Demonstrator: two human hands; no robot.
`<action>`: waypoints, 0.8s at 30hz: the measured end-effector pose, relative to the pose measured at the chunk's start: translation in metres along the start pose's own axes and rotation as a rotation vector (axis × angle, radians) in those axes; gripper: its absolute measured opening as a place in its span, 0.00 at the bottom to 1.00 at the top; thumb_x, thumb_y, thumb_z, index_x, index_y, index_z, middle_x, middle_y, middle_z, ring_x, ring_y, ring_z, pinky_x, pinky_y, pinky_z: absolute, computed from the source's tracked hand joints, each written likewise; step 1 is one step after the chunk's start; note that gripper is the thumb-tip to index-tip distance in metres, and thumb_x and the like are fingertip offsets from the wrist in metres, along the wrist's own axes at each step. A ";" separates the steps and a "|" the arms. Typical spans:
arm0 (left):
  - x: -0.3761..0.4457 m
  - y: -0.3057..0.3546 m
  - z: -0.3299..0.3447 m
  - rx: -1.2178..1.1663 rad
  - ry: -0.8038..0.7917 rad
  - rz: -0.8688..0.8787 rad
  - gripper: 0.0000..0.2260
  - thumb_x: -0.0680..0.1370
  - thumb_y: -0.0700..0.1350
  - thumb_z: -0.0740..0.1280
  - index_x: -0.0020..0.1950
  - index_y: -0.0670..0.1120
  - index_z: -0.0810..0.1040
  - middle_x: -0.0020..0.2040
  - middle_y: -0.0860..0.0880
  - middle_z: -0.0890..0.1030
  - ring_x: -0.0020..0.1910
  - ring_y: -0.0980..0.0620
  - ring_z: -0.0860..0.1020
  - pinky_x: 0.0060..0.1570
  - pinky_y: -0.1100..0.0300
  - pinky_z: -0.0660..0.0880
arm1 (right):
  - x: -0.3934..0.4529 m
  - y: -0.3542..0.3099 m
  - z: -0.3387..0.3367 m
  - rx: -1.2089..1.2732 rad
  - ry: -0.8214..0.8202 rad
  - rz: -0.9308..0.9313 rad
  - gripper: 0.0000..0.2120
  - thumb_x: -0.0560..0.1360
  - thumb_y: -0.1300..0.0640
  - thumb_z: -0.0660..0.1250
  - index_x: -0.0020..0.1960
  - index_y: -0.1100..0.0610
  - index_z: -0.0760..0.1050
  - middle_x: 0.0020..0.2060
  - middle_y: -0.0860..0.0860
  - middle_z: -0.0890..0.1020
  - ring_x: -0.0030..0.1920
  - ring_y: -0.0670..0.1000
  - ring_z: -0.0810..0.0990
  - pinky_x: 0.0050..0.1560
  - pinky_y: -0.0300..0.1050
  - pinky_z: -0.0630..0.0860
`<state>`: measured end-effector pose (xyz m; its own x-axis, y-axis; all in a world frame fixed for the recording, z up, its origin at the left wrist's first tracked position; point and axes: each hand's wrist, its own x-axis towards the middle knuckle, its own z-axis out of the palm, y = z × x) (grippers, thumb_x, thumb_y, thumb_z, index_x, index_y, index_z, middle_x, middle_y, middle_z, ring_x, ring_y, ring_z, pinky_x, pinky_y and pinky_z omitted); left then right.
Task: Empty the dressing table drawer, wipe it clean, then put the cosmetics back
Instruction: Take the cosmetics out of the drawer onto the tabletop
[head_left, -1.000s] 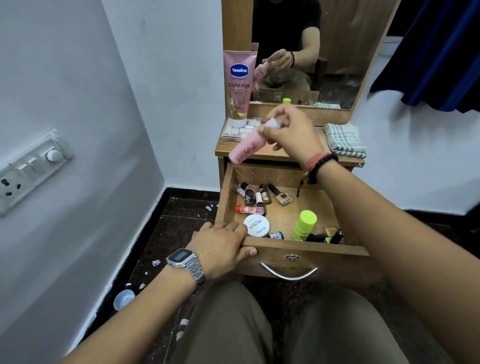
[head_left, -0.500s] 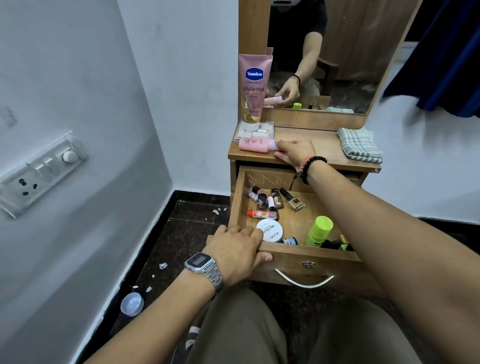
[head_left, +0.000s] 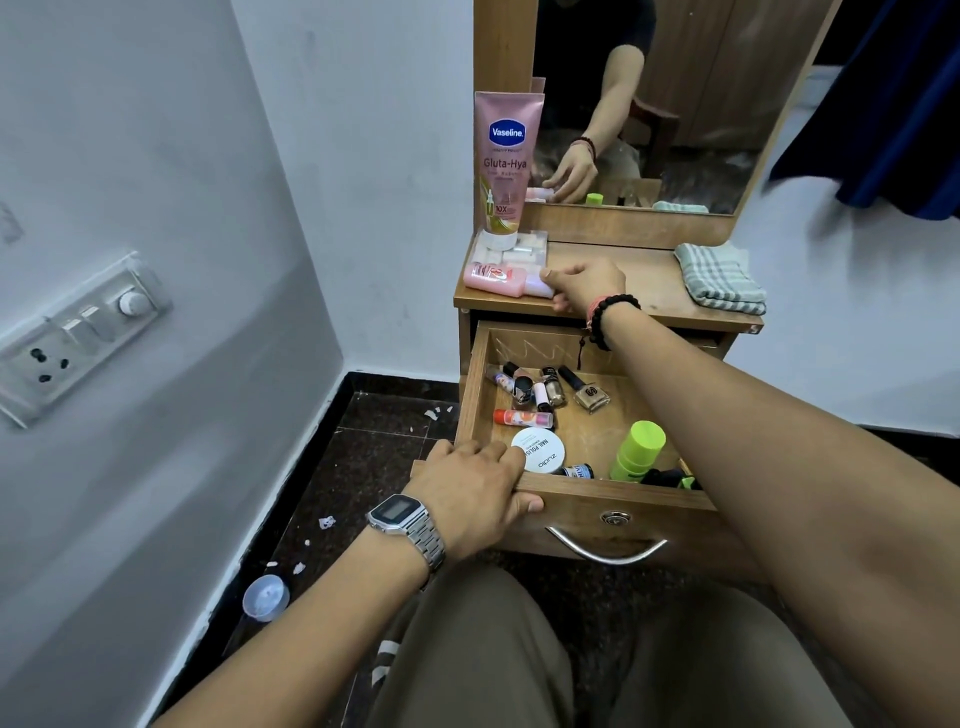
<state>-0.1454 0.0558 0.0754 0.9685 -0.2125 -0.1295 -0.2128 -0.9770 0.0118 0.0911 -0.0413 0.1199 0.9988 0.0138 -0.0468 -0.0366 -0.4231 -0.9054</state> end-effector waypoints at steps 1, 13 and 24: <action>0.000 0.000 0.000 0.000 0.000 0.000 0.20 0.80 0.62 0.50 0.58 0.47 0.67 0.60 0.48 0.74 0.59 0.46 0.72 0.56 0.50 0.64 | 0.000 0.000 0.000 -0.005 0.005 -0.005 0.13 0.73 0.50 0.72 0.35 0.54 0.74 0.28 0.51 0.79 0.27 0.44 0.76 0.54 0.45 0.80; 0.001 0.002 0.002 0.011 0.013 0.012 0.20 0.79 0.62 0.49 0.57 0.47 0.67 0.59 0.48 0.74 0.58 0.46 0.72 0.55 0.50 0.66 | -0.012 0.006 -0.043 -0.074 0.045 -0.156 0.08 0.75 0.48 0.68 0.39 0.50 0.77 0.37 0.47 0.79 0.45 0.49 0.77 0.56 0.48 0.78; 0.002 0.004 0.002 0.049 0.025 0.040 0.19 0.80 0.61 0.50 0.60 0.48 0.66 0.61 0.49 0.74 0.59 0.47 0.73 0.55 0.51 0.68 | -0.091 0.054 -0.114 -0.739 -0.499 -0.247 0.14 0.73 0.50 0.71 0.58 0.51 0.78 0.55 0.49 0.80 0.55 0.49 0.77 0.59 0.44 0.73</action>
<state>-0.1448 0.0512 0.0733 0.9618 -0.2526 -0.1051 -0.2572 -0.9658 -0.0322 0.0018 -0.1682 0.1233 0.8398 0.4964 -0.2198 0.3766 -0.8243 -0.4227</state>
